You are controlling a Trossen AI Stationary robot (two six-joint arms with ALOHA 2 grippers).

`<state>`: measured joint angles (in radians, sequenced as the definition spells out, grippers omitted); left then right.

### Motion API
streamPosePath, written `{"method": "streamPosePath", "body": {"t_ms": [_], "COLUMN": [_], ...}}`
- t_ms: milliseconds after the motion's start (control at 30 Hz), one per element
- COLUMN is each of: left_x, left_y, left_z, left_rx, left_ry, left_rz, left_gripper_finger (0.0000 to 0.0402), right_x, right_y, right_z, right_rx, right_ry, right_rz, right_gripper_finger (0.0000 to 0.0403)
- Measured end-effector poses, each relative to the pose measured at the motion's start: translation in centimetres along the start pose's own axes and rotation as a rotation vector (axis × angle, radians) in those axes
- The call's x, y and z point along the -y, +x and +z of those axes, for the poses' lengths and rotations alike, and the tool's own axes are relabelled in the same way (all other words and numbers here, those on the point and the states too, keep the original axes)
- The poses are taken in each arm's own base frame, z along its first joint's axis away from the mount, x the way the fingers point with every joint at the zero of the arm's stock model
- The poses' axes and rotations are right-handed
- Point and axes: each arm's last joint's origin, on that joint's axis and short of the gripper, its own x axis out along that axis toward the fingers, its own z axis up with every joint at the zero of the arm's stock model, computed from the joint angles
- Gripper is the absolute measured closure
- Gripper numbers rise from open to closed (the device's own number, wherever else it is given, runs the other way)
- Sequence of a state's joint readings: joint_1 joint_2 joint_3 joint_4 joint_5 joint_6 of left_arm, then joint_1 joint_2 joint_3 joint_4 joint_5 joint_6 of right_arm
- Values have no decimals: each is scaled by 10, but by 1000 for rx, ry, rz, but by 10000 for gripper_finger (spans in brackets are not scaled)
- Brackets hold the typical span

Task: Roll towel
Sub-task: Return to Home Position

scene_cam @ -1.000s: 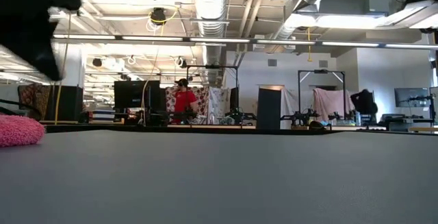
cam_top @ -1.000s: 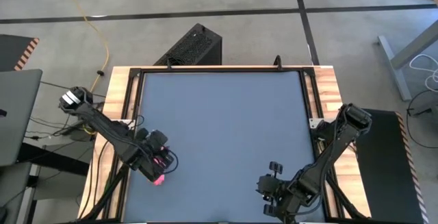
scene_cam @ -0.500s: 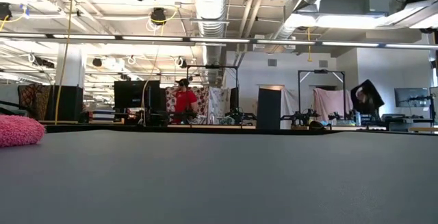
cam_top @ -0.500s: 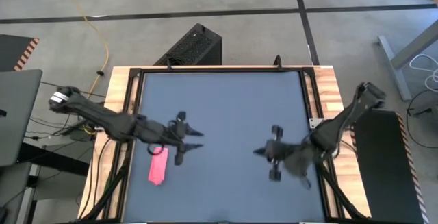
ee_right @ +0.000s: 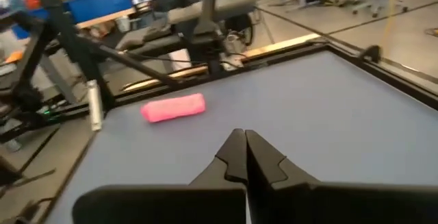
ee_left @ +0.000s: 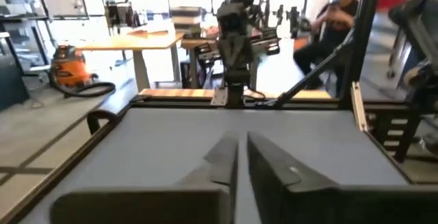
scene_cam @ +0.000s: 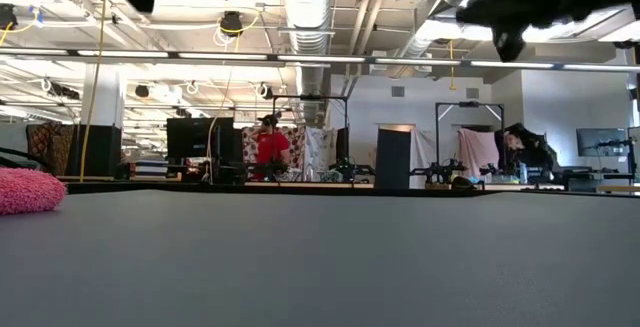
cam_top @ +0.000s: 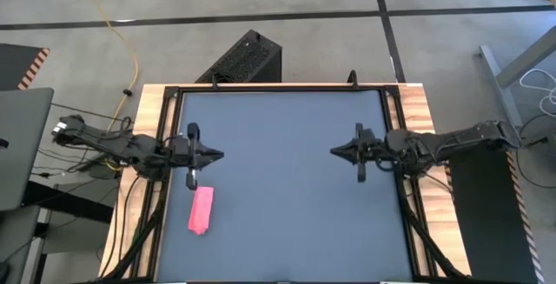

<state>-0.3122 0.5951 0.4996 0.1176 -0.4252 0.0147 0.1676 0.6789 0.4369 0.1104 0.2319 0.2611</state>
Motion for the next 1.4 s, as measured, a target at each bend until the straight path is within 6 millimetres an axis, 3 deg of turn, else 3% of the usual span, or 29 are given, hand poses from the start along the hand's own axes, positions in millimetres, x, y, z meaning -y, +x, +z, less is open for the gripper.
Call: {"method": "streamPosePath", "body": {"t_ms": [67,367,600,1067,1400], "left_x": [-3,-14,-18,-14,-14], "left_y": [-9,-35,-46,-48,-48], "left_z": [-16,-81,-110,-118,-118], "left_rx": [28,53,96,18,4], "left_ry": [-26,-140,-219,-125,-252], "left_rz": [-15,-24,-31,-193,-195], "left_gripper_finger": [392,401,401,401,401], "right_x": [12,41,48,53,53], "right_y": [-4,-7,-11,-12,-12], "right_z": [-7,-56,-79,-85,-85], "right_rx": [13,-23,-33,-13,-15], "right_ry": [17,95,171,155,153], "right_rz": [-19,-131,-142,-275,-276], "right_gripper_finger": [391,387,387,365,354]}}
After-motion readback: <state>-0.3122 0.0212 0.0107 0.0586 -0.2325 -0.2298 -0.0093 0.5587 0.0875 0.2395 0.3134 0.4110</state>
